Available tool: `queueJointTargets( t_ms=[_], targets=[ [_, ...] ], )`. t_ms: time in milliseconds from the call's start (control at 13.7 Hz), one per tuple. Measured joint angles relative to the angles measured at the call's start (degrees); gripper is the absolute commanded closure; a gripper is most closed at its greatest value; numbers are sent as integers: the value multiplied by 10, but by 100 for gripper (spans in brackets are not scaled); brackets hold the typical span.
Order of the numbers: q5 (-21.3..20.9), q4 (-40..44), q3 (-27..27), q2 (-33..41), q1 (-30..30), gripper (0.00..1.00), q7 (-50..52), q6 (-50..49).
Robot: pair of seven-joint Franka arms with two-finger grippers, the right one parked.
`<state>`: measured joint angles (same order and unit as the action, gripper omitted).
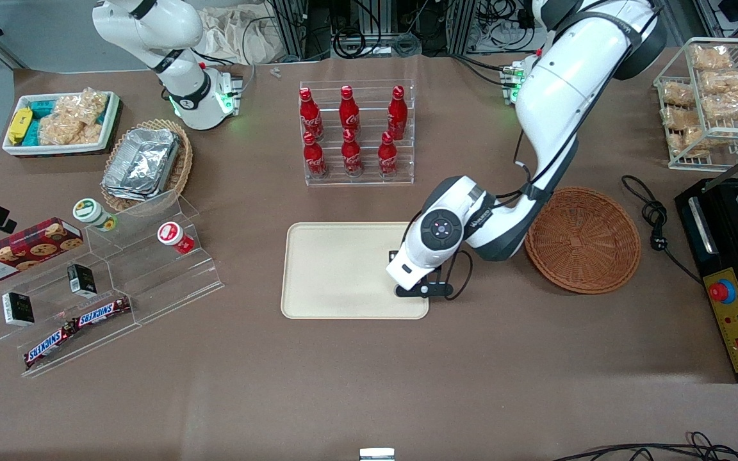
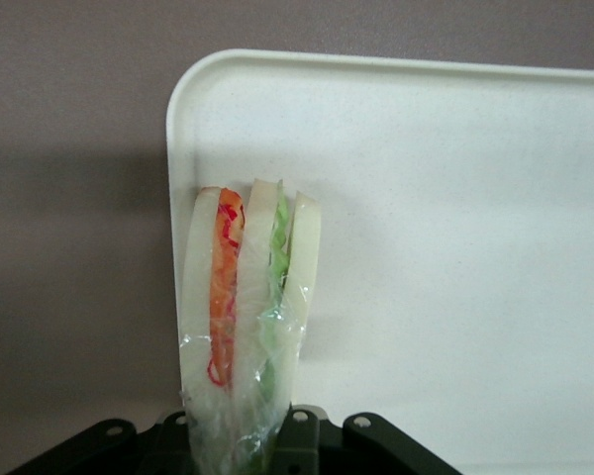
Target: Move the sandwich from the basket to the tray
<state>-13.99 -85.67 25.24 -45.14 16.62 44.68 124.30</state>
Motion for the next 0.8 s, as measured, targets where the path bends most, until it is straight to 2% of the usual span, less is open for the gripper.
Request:
queueJointTargets(
  t_ms=[73,146,219,802],
  targets=[
    [-19,3,0,-6,5,67,15,0],
    [-31,6,0,-10,8,38,25,0],
    [-35,10,0,-13,9,0,28,0],
    [-39,67,-4,-2,-1,0,33,-17]
  ],
)
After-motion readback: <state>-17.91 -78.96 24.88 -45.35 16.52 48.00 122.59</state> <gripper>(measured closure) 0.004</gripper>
